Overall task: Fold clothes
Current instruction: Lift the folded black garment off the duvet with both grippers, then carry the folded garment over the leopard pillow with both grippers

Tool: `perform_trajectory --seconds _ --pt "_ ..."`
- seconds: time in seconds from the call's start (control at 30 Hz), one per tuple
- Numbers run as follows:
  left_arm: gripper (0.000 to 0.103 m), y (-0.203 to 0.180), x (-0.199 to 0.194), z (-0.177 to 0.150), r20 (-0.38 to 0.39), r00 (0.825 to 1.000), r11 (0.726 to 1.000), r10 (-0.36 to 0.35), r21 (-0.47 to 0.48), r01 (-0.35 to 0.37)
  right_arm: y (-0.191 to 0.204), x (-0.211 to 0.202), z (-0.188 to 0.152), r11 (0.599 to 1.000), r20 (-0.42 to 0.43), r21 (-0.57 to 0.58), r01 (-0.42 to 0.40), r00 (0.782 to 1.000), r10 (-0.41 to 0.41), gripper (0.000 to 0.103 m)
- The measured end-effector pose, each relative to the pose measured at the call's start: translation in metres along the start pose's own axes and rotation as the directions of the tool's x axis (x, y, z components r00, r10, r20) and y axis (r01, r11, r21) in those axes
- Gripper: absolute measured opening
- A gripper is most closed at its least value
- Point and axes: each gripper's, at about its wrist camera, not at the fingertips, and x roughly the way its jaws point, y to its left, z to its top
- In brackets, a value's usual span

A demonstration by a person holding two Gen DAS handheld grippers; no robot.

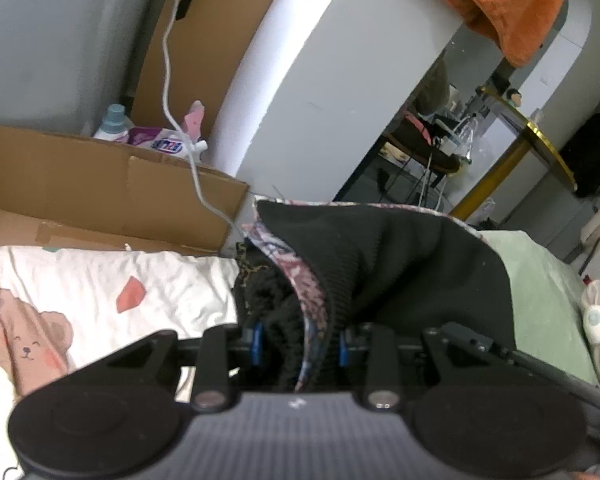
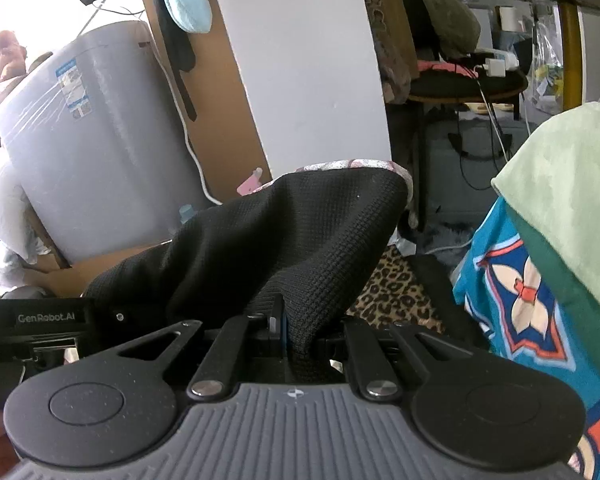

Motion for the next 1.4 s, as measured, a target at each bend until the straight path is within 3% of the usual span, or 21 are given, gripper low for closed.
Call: perform_trajectory --seconds 0.2,0.47,0.63,0.9,1.07,1.27,1.4 --pt "0.035 -0.007 0.022 0.006 0.025 0.998 0.998 -0.056 0.044 0.055 -0.026 0.013 0.017 0.999 0.009 -0.028 -0.016 1.0 0.016 0.008" --pt "0.035 -0.001 0.075 0.001 0.018 0.991 0.99 -0.134 0.043 0.133 -0.054 0.047 0.041 0.989 -0.023 -0.149 -0.008 1.0 0.005 0.008" --pt "0.035 0.004 0.113 -0.006 -0.014 0.977 0.976 -0.212 0.04 0.213 -0.077 0.078 0.051 0.976 -0.037 -0.216 0.022 0.999 -0.03 0.008" --pt "0.035 0.013 0.173 -0.016 -0.063 0.942 0.943 -0.329 0.034 0.331 -0.117 0.121 0.047 0.973 -0.046 -0.225 0.042 0.997 -0.054 0.008" --pt "0.035 0.018 0.196 -0.021 -0.086 0.939 0.94 -0.333 0.056 0.338 -0.133 0.139 0.036 0.967 -0.065 -0.252 0.031 0.997 -0.049 0.008" --pt "0.035 0.034 0.224 -0.035 -0.11 0.937 0.942 -0.331 0.015 0.335 -0.146 0.167 0.021 0.961 -0.118 -0.276 0.008 0.992 -0.042 0.008" --pt "0.035 0.041 0.247 -0.045 -0.121 0.946 0.953 -0.3 0.012 0.304 -0.151 0.189 0.01 0.951 -0.142 -0.31 0.005 0.989 -0.052 0.008"
